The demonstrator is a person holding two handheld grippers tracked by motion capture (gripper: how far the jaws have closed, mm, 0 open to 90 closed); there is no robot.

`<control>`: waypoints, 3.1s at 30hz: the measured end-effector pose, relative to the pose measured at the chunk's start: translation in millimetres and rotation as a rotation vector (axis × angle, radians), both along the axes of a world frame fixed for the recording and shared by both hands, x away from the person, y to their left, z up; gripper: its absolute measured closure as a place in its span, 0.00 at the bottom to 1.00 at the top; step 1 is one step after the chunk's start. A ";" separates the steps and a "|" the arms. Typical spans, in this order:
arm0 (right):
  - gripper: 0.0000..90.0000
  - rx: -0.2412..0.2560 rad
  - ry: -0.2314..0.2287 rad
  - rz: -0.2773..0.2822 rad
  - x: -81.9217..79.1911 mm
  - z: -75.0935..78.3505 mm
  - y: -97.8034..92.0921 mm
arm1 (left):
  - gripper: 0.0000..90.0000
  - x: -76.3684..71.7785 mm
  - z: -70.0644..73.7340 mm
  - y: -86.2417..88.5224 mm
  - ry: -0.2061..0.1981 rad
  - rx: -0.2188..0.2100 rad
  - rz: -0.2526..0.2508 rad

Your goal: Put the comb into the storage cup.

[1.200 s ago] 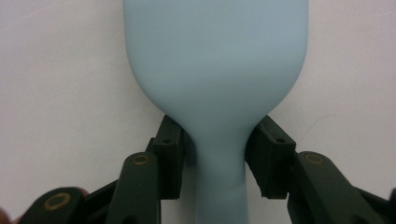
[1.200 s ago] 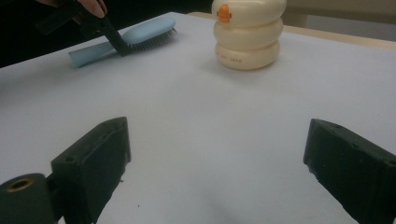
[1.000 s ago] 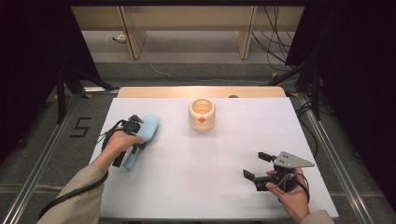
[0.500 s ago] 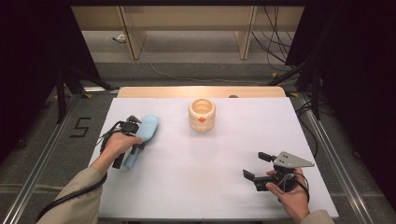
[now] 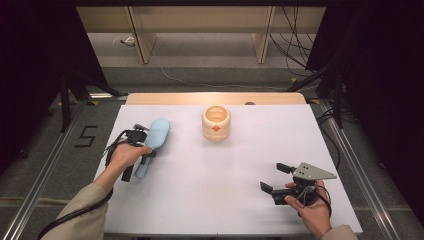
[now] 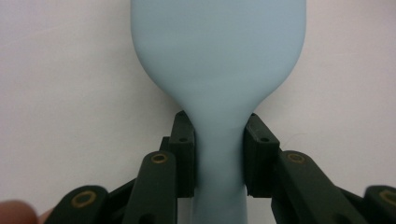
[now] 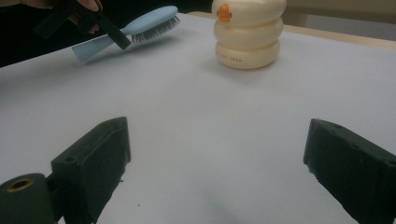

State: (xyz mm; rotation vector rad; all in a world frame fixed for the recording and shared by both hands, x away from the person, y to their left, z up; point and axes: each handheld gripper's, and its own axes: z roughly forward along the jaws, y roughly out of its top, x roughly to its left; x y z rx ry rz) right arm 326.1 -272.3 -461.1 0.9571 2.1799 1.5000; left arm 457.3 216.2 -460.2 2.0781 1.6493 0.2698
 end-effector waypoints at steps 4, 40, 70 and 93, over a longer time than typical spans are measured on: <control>0.09 0.000 -0.001 0.001 -0.1 0.0 0.1 | 0.77 -2.5 2.1 -0.5 -0.028 -0.022 0.013; 0.09 -0.002 0.001 0.004 -0.5 -0.1 0.9 | 0.77 -29.8 11.8 -20.4 -0.328 -0.192 0.047; 0.09 -0.002 0.000 0.019 -0.8 0.2 3.3 | 0.77 -50.3 26.2 -40.5 -0.474 -0.289 0.006; 0.09 0.008 0.003 0.019 -1.0 1.0 5.6 | 0.77 -56.1 30.9 -50.1 -0.511 -0.298 -0.022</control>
